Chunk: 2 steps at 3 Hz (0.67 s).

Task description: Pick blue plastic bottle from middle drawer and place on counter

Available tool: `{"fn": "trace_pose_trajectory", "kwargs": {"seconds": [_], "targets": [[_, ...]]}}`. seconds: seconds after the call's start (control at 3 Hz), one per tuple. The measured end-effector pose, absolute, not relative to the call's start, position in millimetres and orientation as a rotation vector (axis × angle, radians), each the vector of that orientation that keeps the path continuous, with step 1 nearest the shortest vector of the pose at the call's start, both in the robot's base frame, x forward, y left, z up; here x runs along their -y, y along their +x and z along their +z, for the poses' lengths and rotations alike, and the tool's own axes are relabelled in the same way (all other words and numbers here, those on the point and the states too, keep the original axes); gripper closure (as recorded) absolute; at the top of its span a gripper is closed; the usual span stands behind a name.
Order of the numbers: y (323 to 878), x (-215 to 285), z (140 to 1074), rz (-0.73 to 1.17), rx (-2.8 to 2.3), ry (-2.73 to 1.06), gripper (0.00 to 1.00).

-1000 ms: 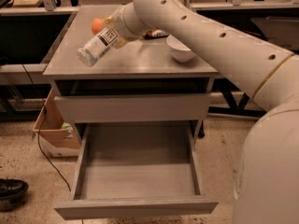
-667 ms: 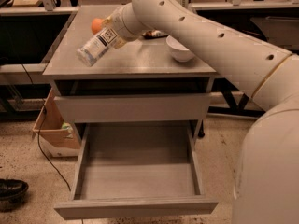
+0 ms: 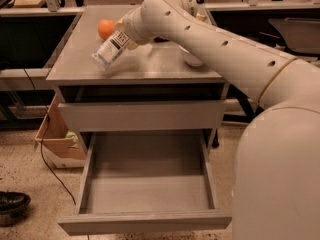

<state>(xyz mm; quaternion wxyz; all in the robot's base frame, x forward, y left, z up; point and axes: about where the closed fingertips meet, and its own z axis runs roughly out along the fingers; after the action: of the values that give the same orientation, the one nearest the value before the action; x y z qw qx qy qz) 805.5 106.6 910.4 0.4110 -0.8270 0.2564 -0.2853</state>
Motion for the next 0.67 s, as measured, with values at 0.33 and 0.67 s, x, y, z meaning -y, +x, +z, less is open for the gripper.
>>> {"fn": "trace_pose_trajectory", "kwargs": {"seconds": [0.33,0.67], "targets": [[831,-89,902,-0.775,-0.664,-2.09,1.0],[845,-72,893,-0.809,-0.692,-2.102,0.82]]}}
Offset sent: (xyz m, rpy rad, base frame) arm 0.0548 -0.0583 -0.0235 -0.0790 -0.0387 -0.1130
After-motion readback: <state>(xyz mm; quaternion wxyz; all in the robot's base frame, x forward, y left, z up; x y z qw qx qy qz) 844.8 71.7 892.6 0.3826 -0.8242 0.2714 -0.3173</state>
